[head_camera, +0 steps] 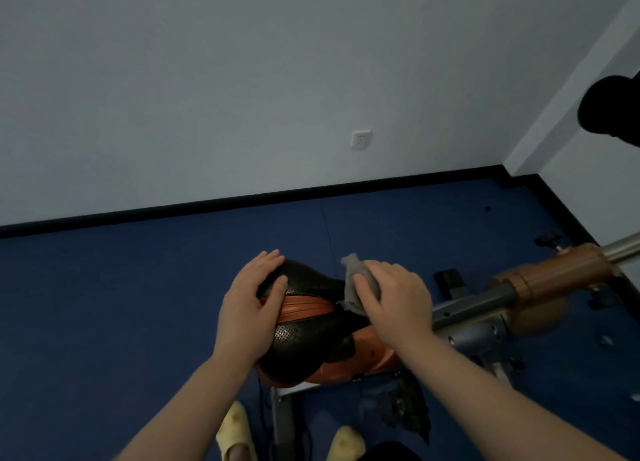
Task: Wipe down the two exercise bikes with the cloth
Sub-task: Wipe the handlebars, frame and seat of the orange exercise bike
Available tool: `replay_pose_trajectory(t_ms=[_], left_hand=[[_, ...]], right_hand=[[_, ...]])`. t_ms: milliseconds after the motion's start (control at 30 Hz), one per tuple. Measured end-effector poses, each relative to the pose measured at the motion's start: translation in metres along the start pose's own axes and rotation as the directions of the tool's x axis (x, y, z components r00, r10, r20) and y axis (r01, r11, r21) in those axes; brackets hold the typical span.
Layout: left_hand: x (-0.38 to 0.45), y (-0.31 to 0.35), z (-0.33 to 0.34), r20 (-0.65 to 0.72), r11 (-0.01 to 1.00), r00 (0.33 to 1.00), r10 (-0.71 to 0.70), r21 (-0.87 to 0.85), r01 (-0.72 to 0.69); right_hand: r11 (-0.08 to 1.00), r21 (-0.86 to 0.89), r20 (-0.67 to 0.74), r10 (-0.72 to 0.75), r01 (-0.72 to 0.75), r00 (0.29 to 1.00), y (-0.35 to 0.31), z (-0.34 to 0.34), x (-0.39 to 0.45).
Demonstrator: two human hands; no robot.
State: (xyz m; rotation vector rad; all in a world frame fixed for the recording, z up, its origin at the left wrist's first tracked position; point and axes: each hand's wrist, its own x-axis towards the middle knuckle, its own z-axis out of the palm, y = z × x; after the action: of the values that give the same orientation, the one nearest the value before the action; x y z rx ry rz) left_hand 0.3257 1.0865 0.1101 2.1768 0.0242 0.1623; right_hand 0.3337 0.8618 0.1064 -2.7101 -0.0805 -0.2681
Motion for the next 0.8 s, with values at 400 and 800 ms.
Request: replay_pose_trajectory(t_ms=[400,800], left_hand=[[-0.030,0.008,0.008,0.074,0.958,0.996,0.045,0.278,-0.064],[-0.029,-0.004,0.001,0.080,0.995,0.993,0.081,0.045,-0.084]], right_hand=[[0.999,-0.028,-0.046,-0.040,0.039,0.998,-0.006,0.006,-0.012],[0.991,-0.084,0.137,-0.089,0.101,0.987,-0.063,0.018,-0.032]])
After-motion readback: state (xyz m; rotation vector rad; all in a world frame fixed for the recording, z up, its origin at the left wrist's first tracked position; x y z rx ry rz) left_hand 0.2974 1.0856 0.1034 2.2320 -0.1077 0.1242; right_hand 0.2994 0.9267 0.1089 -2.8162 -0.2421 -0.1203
